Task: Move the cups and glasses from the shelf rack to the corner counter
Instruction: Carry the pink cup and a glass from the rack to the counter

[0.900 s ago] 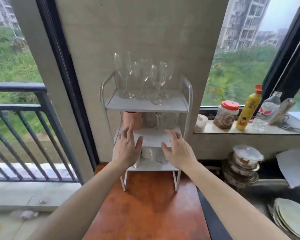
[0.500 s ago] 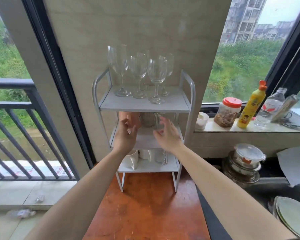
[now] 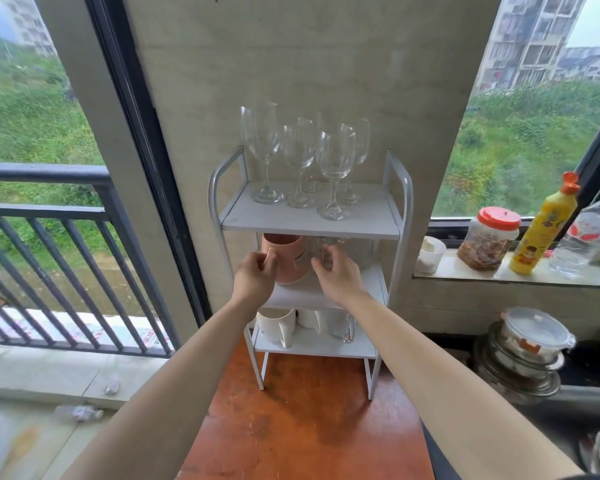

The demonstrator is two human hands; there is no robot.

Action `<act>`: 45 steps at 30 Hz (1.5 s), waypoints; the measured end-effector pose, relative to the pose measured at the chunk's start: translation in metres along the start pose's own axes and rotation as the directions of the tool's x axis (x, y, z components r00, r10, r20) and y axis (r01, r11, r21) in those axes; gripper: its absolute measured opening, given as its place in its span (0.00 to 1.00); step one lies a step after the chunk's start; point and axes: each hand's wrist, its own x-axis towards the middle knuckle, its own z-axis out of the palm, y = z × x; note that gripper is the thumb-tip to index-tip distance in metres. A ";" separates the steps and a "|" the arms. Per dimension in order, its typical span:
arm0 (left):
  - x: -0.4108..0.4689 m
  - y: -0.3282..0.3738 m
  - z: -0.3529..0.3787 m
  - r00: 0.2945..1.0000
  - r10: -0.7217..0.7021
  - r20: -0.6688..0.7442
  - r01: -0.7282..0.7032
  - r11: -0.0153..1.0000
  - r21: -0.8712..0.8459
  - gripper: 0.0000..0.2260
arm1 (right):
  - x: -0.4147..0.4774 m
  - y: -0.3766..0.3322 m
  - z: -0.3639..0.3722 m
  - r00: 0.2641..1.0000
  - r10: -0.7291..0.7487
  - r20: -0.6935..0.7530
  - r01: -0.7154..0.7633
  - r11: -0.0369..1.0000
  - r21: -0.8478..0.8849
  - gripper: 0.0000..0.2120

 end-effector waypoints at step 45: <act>-0.284 -0.001 0.144 0.878 0.357 0.318 -0.264 0.917 -0.300 0.11 | -0.336 0.175 -0.122 0.648 0.320 -0.691 -0.252 0.946 0.203 0.15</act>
